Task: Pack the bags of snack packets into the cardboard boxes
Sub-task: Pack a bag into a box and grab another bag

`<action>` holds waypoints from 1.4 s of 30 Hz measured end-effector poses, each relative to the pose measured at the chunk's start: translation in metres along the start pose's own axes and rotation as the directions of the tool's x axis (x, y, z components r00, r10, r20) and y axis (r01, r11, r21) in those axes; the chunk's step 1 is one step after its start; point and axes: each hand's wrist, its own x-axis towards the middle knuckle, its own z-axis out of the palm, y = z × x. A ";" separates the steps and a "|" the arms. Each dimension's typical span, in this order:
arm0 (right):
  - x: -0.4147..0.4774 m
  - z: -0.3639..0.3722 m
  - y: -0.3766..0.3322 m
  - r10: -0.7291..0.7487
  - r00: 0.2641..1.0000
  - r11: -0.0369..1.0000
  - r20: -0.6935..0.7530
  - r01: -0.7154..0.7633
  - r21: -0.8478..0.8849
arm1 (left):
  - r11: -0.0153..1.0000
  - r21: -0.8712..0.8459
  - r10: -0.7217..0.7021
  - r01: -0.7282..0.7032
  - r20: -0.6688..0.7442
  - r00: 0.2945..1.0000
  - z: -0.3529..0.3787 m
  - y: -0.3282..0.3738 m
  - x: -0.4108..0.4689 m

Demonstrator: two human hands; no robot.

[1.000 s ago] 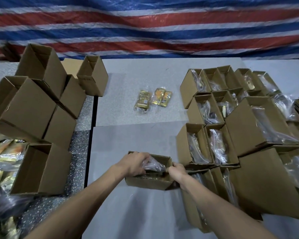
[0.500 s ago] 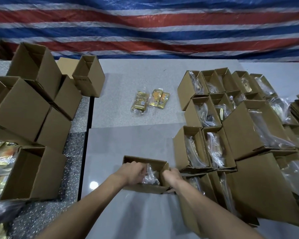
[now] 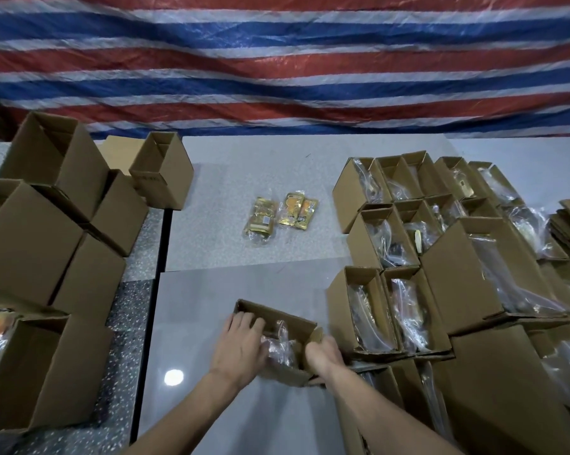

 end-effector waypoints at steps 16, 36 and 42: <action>0.041 0.016 -0.027 -0.027 0.998 0.948 0.059 0.007 0.318 | 0.057 -0.651 -0.547 0.757 0.614 0.569 -0.004 0.020 0.071; 0.085 -0.002 -0.028 -0.095 0.951 0.992 0.296 0.065 0.111 | 0.055 -0.710 -0.378 0.702 0.636 0.673 -0.001 0.063 0.253; 0.097 -0.014 -0.025 -0.063 0.969 0.997 0.239 0.050 0.059 | 0.108 -0.713 -0.340 0.693 0.628 0.700 0.002 0.085 0.274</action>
